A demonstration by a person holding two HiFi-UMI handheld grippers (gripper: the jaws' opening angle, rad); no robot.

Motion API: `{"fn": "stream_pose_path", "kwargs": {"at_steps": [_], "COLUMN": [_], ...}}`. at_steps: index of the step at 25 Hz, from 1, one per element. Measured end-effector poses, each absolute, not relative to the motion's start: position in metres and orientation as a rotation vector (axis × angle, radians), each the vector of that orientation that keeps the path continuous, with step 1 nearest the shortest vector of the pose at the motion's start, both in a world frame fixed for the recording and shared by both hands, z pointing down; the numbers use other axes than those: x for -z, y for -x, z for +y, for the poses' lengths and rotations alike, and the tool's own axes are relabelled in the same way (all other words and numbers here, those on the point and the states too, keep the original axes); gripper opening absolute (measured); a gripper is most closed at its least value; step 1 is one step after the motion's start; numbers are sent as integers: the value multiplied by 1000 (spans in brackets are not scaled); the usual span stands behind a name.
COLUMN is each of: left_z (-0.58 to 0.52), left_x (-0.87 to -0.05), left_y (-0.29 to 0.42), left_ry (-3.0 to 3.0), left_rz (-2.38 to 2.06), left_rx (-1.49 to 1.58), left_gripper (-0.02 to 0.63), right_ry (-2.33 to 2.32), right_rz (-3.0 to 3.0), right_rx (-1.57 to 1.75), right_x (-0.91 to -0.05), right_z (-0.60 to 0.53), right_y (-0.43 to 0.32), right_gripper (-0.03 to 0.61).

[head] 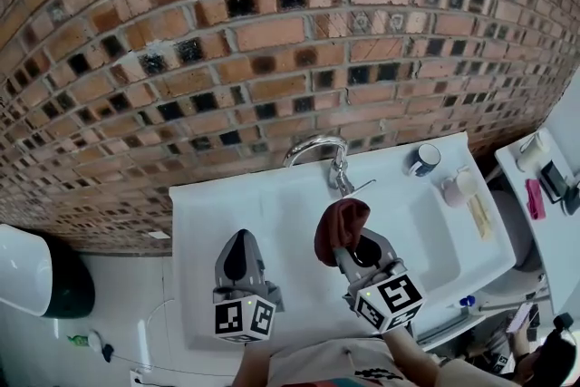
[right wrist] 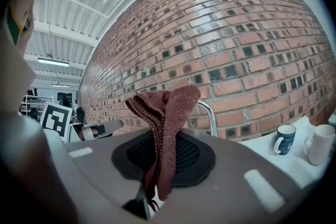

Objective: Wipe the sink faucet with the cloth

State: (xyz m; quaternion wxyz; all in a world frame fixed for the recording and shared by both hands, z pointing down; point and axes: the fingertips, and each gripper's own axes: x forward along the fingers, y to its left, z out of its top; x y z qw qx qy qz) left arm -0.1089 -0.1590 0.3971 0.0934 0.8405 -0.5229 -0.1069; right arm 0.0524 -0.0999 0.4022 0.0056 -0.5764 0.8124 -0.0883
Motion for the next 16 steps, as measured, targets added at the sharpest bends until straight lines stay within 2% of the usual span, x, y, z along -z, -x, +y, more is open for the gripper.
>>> {"fn": "stream_pose_path", "kwargs": {"at_steps": [16], "left_z": [-153], "left_x": [-393], "left_y": [106], "left_ry": [-2487], "left_rz": [-1533], "left_rx": [354], "left_gripper": [3], "right_ry": [1781], "right_rz": [2570], "right_rx": [298], "right_x": [-407], "right_z": [-89], "right_y": [-41], "right_gripper": [46]}}
